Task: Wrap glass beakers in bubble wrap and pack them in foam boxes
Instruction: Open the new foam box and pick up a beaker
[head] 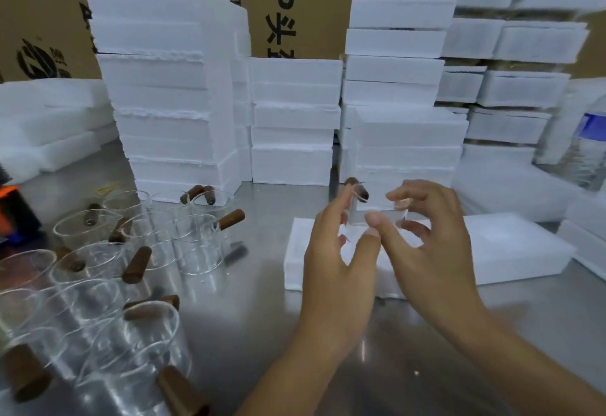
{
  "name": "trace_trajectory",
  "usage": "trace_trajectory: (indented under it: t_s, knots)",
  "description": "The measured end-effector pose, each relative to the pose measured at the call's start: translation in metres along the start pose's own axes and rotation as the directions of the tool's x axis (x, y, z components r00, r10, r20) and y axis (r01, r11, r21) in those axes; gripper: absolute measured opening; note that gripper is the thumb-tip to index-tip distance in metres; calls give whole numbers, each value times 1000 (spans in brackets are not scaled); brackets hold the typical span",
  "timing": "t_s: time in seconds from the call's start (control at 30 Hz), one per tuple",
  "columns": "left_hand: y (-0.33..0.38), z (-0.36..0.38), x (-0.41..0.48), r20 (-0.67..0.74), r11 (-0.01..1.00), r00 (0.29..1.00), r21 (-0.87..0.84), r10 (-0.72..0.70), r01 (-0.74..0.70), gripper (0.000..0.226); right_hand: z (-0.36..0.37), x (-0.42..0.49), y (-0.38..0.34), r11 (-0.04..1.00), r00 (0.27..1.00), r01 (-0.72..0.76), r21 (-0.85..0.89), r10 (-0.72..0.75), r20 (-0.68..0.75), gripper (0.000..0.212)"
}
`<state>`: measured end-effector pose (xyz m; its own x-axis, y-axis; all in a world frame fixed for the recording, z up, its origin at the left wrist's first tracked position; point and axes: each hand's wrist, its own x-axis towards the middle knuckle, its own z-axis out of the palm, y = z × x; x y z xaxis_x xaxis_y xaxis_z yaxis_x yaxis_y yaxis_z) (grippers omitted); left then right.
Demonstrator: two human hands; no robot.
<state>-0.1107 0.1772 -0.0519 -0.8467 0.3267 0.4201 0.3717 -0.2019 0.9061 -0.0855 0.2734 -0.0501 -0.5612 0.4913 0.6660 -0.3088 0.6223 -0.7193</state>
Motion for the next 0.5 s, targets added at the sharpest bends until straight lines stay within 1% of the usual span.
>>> trace_trajectory:
  t_s: [0.1, 0.13, 0.2, 0.27, 0.3, 0.4, 0.5]
  knots:
    - [-2, -1, 0, 44, 1000, 999, 16, 9, -10, 44, -2, -4, -3, 969, 989, -144, 199, 148, -10, 42]
    - [-3, -2, 0, 52, 1000, 999, 23, 10, -11, 47, -3, -5, -2, 952, 985, -165, 260, 174, -11, 44]
    - [-5, -1, 0, 62, 999, 998, 35, 11, -13, 50, -5, -6, -1, 926, 981, -167, 338, 189, -35, 37]
    - [-8, -1, 1, 51, 1000, 999, 6, -1, 1, 53, -6, -8, -1, 906, 981, -146, 396, 183, -57, 28]
    - [-9, -1, 2, 42, 1000, 999, -22, -19, 20, 56, -5, -10, -1, 898, 984, -131, 420, 170, -57, 27]
    - [-9, -4, 7, -1, 992, 997, -95, -79, 79, 72, 0, -17, -3, 887, 994, -86, 455, 105, -17, 26]
    - [-9, -8, 10, -38, 975, 987, -163, -157, 149, 76, 4, -23, -5, 875, 999, -53, 482, 51, 17, 26]
